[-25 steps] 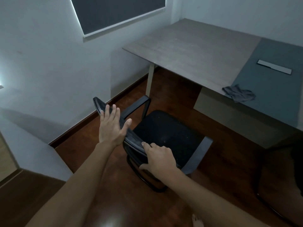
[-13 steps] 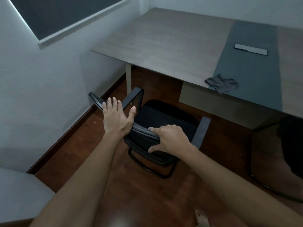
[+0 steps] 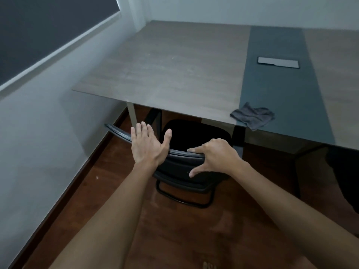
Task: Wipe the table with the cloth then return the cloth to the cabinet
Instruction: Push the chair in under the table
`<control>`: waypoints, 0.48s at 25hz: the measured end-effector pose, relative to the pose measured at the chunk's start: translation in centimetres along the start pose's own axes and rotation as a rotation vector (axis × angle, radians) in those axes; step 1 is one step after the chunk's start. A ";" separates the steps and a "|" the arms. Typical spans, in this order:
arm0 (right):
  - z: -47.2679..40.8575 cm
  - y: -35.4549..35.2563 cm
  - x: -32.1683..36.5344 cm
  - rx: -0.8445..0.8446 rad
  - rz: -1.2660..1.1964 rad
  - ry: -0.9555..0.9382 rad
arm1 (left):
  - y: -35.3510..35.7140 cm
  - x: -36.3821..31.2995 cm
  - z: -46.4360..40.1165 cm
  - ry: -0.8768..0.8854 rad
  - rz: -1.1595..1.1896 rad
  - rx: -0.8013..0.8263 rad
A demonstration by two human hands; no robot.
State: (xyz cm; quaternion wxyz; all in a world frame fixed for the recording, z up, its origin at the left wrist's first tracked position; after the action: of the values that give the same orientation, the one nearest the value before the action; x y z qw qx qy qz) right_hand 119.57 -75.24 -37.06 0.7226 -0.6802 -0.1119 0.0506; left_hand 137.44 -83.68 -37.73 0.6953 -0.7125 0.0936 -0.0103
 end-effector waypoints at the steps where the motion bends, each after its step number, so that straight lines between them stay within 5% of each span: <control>1: -1.2 -0.1 -1.2 0.005 0.005 0.010 | 0.2 -0.6 -1.6 0.028 -0.007 0.009; 12: -10.8 -3.4 -10.6 -0.157 -0.148 0.347 | 1.5 -5.7 -15.2 0.321 0.026 0.194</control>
State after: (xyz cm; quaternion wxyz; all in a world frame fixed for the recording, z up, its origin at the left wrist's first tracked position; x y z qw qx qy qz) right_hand 111.52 -88.33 -35.25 0.6775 -0.7230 -0.0390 -0.1293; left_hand 129.43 -97.91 -38.10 0.7371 -0.6300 0.2111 -0.1239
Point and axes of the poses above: each hand's wrist, its own z-axis away from the middle knuckle, its own y-axis out of the palm, x = y × z, the point moved 8 cm from there along -z, towards the middle knuckle, and after that the axes turned 2 degrees about z, right-handed, at the moved point
